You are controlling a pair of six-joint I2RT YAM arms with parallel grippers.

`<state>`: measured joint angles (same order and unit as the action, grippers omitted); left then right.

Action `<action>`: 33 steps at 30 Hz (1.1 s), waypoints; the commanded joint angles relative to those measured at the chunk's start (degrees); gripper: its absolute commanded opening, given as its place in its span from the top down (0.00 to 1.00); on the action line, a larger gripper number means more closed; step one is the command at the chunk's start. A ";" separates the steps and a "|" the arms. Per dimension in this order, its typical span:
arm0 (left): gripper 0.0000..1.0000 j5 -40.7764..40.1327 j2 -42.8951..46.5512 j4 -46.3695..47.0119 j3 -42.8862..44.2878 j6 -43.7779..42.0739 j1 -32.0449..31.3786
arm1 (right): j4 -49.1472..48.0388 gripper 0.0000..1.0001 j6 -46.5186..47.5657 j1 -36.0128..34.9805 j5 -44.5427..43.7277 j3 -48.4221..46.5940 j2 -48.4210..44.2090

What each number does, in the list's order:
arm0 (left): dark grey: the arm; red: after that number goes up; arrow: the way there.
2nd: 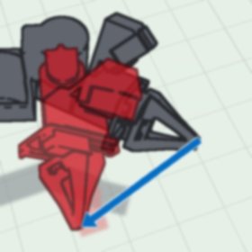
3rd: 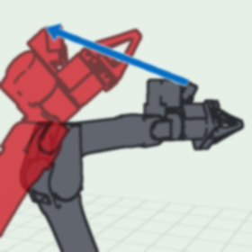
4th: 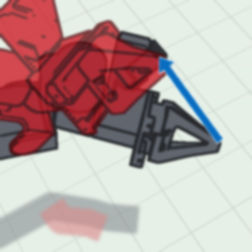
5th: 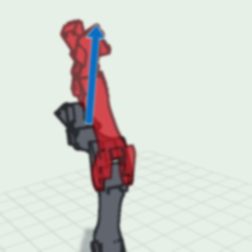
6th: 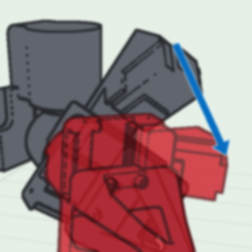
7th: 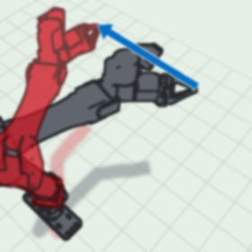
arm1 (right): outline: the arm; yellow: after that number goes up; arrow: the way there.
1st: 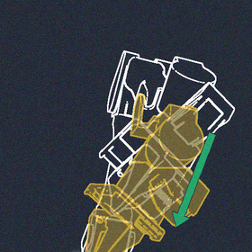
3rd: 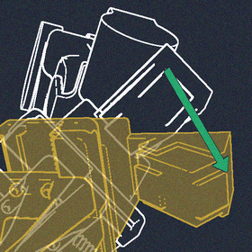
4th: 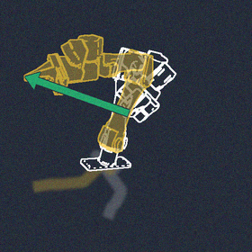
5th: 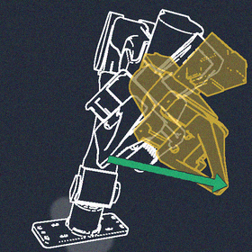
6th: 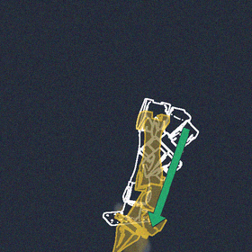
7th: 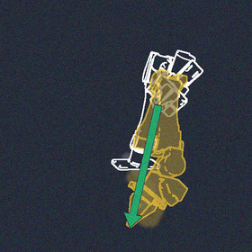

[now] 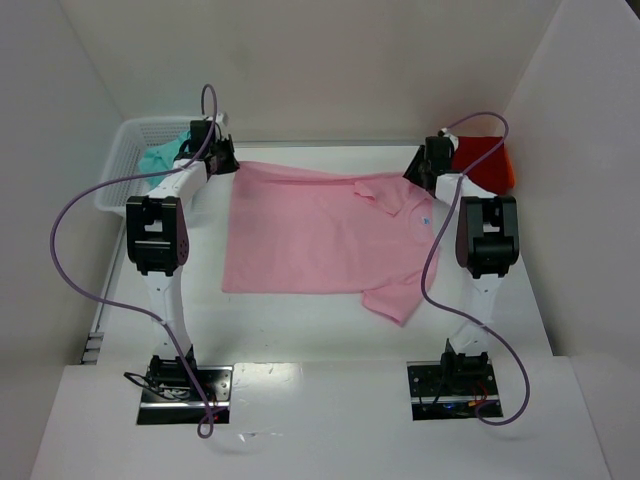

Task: Fold and stack the t-shirts
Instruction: Flatten out the tshirt

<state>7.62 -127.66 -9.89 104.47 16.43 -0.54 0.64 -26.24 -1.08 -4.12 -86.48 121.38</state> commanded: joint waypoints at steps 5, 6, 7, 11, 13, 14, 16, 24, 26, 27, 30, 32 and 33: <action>1.00 0.73 -0.58 0.66 2.59 -2.01 -0.08 | -0.91 0.53 0.67 0.55 1.40 -1.59 0.79; 1.00 0.73 -0.58 0.66 2.59 -2.01 -0.08 | -0.91 0.53 0.66 0.55 1.40 -0.55 0.79; 1.00 0.73 -0.58 0.66 2.59 -2.01 -0.08 | -1.60 0.53 0.66 0.55 1.40 -0.01 0.79; 1.00 0.73 -0.58 0.66 2.59 -2.01 -0.08 | -1.70 0.52 0.66 1.08 0.25 -0.53 1.31; 1.00 0.73 -0.58 0.66 2.59 -2.54 -0.08 | 0.75 0.52 0.66 1.08 -0.54 -2.11 2.71; 1.00 0.73 -0.58 0.66 2.59 -2.54 -0.08 | 1.72 0.52 -0.03 1.08 -0.54 -3.68 2.72; 1.00 0.73 -0.58 0.66 2.59 -2.54 -0.08 | 2.95 0.52 -0.74 1.08 -1.76 -4.23 4.03; 1.00 0.21 -0.58 0.13 3.20 -3.07 -0.08 | 4.89 0.63 -1.01 1.08 -2.30 -7.74 5.88; 1.00 0.21 -1.10 0.13 3.81 -3.07 -0.08 | 4.89 0.72 -1.01 1.08 -2.30 -8.36 7.11; 1.00 0.21 -1.10 -0.39 3.82 -3.07 -0.08 | 5.41 0.83 -1.01 1.08 -1.69 -8.88 7.11; 1.00 0.21 -1.10 -0.39 3.82 -3.07 -0.08 | 5.42 0.99 -1.01 1.08 -1.68 -9.41 7.11; 1.00 0.21 -1.10 -0.39 3.82 -3.07 -0.08 | 5.42 0.99 -1.01 1.08 -1.68 -10.11 5.54; 1.00 -0.32 -1.10 -0.39 3.82 -3.07 -0.08 | 5.42 0.99 -1.01 1.08 -1.68 -10.11 4.92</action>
<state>7.68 -127.94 -11.11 106.13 14.90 -0.54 6.00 -27.46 -0.43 -5.15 -93.47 128.09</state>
